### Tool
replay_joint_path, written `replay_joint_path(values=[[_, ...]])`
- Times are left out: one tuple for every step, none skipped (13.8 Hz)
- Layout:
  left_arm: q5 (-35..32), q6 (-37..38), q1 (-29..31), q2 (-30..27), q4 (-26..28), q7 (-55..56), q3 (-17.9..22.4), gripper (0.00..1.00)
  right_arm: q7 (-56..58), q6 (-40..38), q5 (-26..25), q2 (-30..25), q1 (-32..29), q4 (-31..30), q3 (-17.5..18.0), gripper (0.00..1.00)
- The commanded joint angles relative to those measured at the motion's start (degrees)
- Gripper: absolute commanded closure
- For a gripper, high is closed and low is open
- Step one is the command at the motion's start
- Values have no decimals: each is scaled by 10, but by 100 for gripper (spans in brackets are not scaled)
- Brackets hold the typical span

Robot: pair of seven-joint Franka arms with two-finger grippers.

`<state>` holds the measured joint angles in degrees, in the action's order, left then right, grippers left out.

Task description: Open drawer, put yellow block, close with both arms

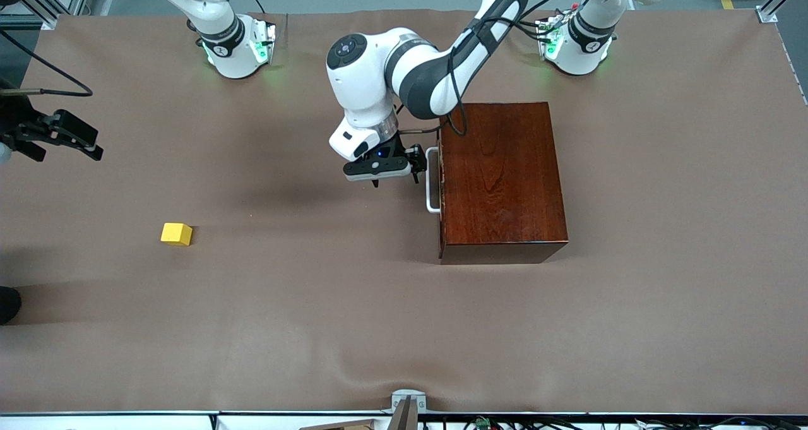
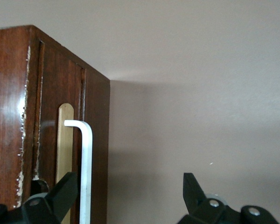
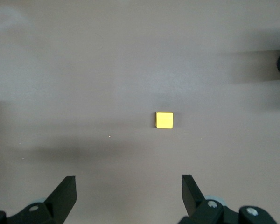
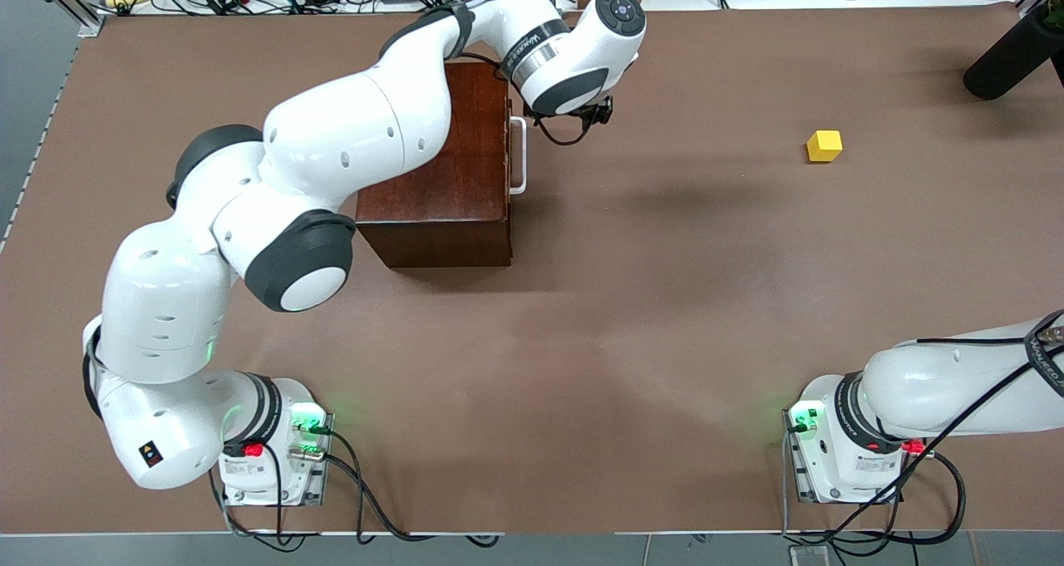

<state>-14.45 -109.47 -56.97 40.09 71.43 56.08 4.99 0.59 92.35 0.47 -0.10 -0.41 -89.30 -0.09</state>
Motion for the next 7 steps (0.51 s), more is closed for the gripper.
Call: replay_joint_path(values=[[-16, 24, -4, 29, -23, -23, 3, 0, 7, -4, -7, 4, -5, 2, 3, 0], [-15, 34, -9, 32, -23, -21, 3, 0, 7, -4, -7, 5, -3, 2, 4, 0], [-13, 49, -10, 36, -24, -19, 4, 0, 6, -5, -7, 5, -3, 2, 4, 0], [-12, 60, -11, 39, -23, -14, 4, 0, 6, -6, -6, 5, -3, 1, 4, 0], [-11, 70, -11, 45, -24, 2, 4, 0, 6, -6, -7, 5, -3, 1, 4, 0], [-11, 75, -11, 47, -23, 18, 4, 0, 6, -5, -6, 5, -3, 1, 4, 0], [-10, 87, -11, 52, -23, 28, 3, 0, 6, -5, -6, 5, -2, 1, 4, 0]])
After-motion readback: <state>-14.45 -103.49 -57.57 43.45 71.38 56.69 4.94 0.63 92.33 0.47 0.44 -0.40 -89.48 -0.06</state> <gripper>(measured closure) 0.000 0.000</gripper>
